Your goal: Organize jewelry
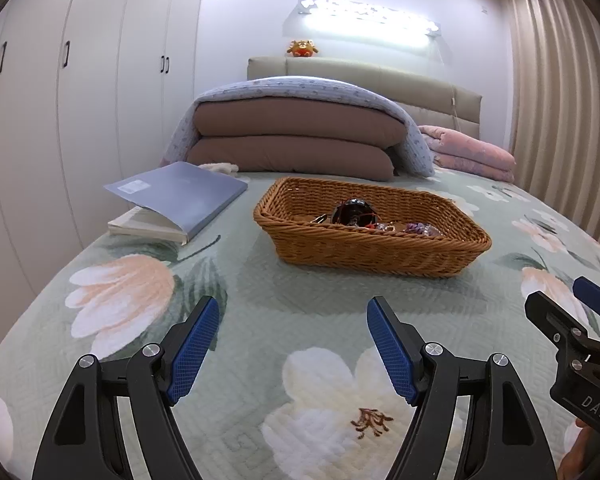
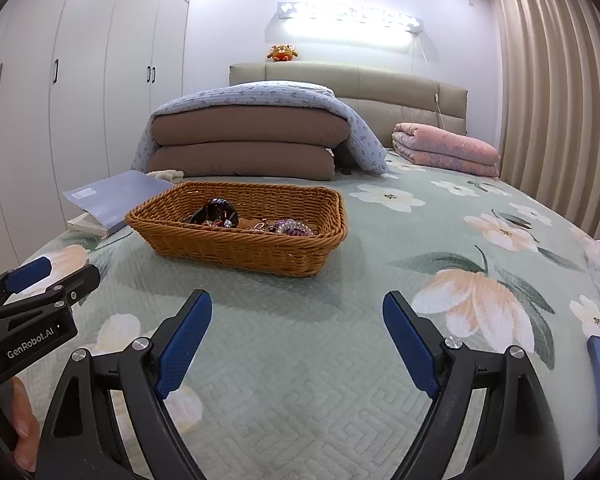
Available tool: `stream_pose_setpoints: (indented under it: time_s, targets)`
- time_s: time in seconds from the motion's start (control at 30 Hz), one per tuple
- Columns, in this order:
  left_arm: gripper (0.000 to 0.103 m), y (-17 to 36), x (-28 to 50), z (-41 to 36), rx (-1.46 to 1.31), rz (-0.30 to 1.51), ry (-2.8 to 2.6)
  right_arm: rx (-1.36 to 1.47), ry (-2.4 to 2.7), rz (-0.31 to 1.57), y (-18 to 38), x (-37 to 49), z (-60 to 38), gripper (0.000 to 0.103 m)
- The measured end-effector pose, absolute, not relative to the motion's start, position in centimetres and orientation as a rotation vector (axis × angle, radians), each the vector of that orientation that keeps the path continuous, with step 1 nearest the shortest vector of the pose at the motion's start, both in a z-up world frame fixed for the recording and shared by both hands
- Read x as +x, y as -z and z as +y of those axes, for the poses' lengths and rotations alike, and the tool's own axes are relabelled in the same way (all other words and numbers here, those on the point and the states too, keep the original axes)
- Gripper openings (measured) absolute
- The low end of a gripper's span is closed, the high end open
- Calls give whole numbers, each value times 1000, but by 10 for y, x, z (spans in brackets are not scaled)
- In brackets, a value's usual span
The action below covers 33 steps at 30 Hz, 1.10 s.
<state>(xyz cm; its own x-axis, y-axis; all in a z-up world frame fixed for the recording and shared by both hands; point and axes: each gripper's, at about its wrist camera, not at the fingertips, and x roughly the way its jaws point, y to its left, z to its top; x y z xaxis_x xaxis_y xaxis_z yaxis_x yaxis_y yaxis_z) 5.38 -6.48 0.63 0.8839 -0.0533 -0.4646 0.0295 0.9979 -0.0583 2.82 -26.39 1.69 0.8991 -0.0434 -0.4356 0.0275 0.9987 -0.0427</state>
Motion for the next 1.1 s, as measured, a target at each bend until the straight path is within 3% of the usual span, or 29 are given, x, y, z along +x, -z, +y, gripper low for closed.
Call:
stream_pose_setpoints:
  time_s: [1.1]
  targets:
    - [78,-5,54,-65,-48,490,46,-60,33,458,-14,29,-259,89]
